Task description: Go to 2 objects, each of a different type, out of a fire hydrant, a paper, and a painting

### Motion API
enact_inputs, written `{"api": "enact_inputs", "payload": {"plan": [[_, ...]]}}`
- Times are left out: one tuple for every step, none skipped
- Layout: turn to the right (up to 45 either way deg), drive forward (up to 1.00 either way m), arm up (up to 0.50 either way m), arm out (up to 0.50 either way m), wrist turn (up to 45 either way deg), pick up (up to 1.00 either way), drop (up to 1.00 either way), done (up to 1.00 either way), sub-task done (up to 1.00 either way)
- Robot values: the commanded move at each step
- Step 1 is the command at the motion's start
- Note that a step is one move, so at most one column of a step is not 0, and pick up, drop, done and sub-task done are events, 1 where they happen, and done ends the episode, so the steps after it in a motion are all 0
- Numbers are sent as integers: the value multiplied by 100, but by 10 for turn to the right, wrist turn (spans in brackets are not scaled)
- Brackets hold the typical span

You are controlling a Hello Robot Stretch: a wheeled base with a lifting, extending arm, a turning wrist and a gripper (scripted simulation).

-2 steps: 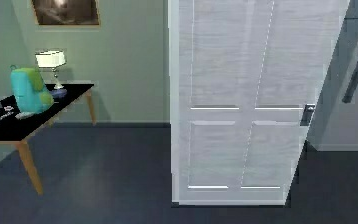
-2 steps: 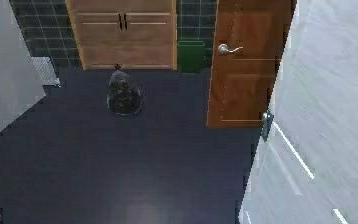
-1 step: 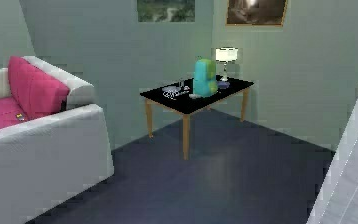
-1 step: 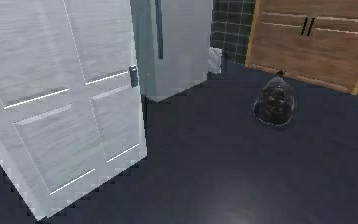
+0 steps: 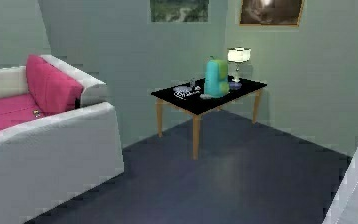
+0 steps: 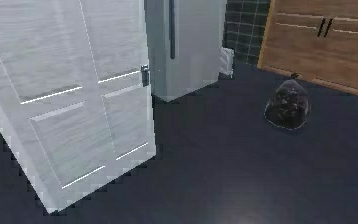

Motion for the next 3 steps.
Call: {"api": "enact_inputs", "payload": {"plan": [[0,100,0,0,0,0,0,0,0],[-30,0,0,0,0,0,0,0,0],[0,40,0,0,0,0,0,0,0]]}}
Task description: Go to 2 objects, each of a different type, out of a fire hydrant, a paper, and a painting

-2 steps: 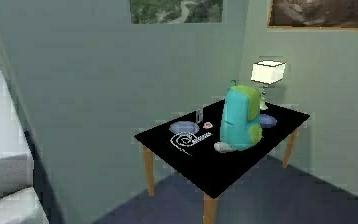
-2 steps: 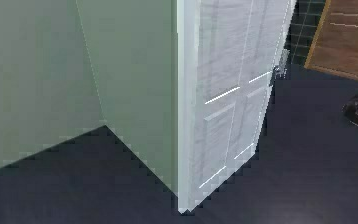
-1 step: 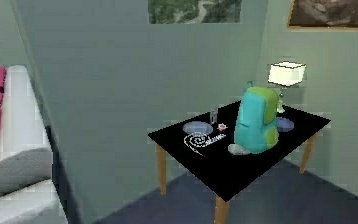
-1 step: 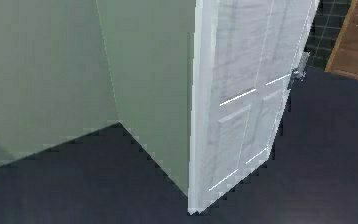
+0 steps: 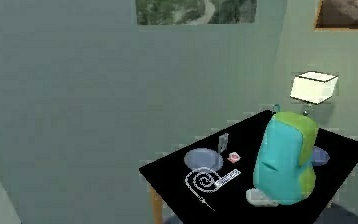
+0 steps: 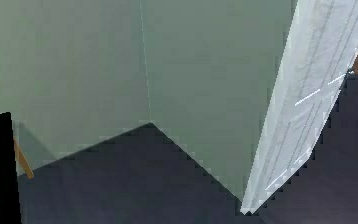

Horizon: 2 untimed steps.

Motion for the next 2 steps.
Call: {"api": "enact_inputs", "payload": {"plan": [[0,0,0,0,0,0,0,0,100],[450,0,0,0,0,0,0,0,0]]}}
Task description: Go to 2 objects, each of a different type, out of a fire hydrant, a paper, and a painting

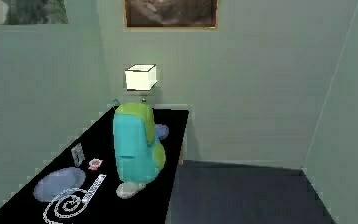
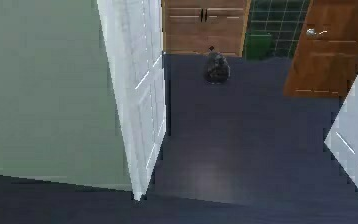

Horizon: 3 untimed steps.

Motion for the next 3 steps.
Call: {"api": "enact_inputs", "payload": {"plan": [[450,0,0,0,0,0,0,0,0],[450,0,0,0,0,0,0,0,0],[150,0,0,0,0,0,0,0,0]]}}
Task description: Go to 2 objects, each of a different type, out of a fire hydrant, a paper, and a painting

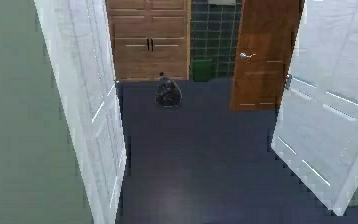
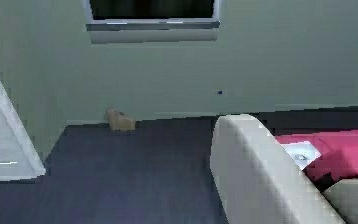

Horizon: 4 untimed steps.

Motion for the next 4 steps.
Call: {"api": "enact_inputs", "payload": {"plan": [[0,75,0,0,0,0,0,0,0],[-60,0,0,0,0,0,0,0,0],[0,100,0,0,0,0,0,0,0],[0,35,0,0,0,0,0,0,0]]}}
